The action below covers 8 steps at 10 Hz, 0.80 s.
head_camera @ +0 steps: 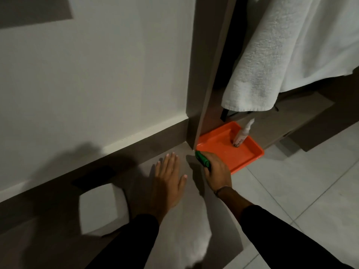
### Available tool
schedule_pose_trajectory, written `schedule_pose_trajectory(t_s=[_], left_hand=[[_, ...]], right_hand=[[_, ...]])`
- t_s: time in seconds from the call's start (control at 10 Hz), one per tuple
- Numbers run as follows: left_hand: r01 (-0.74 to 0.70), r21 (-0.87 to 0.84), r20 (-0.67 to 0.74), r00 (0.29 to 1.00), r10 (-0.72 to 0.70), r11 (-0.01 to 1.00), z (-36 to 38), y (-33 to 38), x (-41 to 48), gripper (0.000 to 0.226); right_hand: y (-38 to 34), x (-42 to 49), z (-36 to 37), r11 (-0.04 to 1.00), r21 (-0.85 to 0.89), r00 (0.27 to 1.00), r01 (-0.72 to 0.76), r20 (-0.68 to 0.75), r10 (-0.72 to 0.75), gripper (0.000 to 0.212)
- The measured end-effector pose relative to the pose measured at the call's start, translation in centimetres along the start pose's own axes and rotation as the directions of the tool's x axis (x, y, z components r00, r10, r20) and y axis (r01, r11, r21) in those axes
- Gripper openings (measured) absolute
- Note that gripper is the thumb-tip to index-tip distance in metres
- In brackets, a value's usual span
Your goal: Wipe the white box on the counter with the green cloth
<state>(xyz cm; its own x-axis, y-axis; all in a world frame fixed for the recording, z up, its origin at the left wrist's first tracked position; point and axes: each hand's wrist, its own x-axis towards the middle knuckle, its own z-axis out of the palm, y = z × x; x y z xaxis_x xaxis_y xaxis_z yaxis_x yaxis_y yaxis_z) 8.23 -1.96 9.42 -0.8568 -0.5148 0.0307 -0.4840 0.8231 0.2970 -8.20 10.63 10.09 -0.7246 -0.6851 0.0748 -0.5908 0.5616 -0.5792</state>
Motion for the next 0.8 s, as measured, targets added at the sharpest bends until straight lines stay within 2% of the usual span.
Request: schedule_pose_trajectory(t_s=[0.1,0.2,0.3,0.4,0.5,0.7,0.8], left_hand=[[0.071,0.029,0.058,0.996,-0.073,0.997,5.0,1.8,3.0,0.070],[0.086,0.060,0.084,0.992,-0.091,0.994,8.2,1.6,4.5,0.072],[0.140,0.124,0.119,0.981,-0.155,0.982,12.0,0.6,5.5,0.076],[0.138,0.128,0.129,0.980,-0.154,0.982,13.0,0.4,5.5,0.076],[0.134,0.129,0.101,0.984,-0.147,0.983,13.3,0.6,5.4,0.077],[0.115,0.121,0.103,0.986,-0.128,0.986,12.0,0.8,5.6,0.078],[0.126,0.118,0.087,0.987,-0.136,0.985,11.7,0.8,5.5,0.077]], right_hand=[[5.8,5.4,-0.8,0.991,-0.132,0.999,0.032,0.017,-0.030,0.043],[9.2,9.0,0.1,0.967,-0.242,0.994,0.075,0.093,-0.054,0.046],[12.9,13.6,2.6,0.880,-0.427,0.968,0.207,0.219,-0.121,0.040],[14.7,14.9,4.5,0.832,-0.499,0.952,0.245,0.287,-0.107,0.037],[17.0,14.3,6.6,0.832,-0.484,0.924,0.272,0.373,-0.085,0.057],[16.3,14.2,5.1,0.862,-0.417,0.875,0.290,0.480,-0.063,0.097],[15.7,14.0,3.8,0.892,-0.374,0.890,0.255,0.450,-0.065,0.101]])
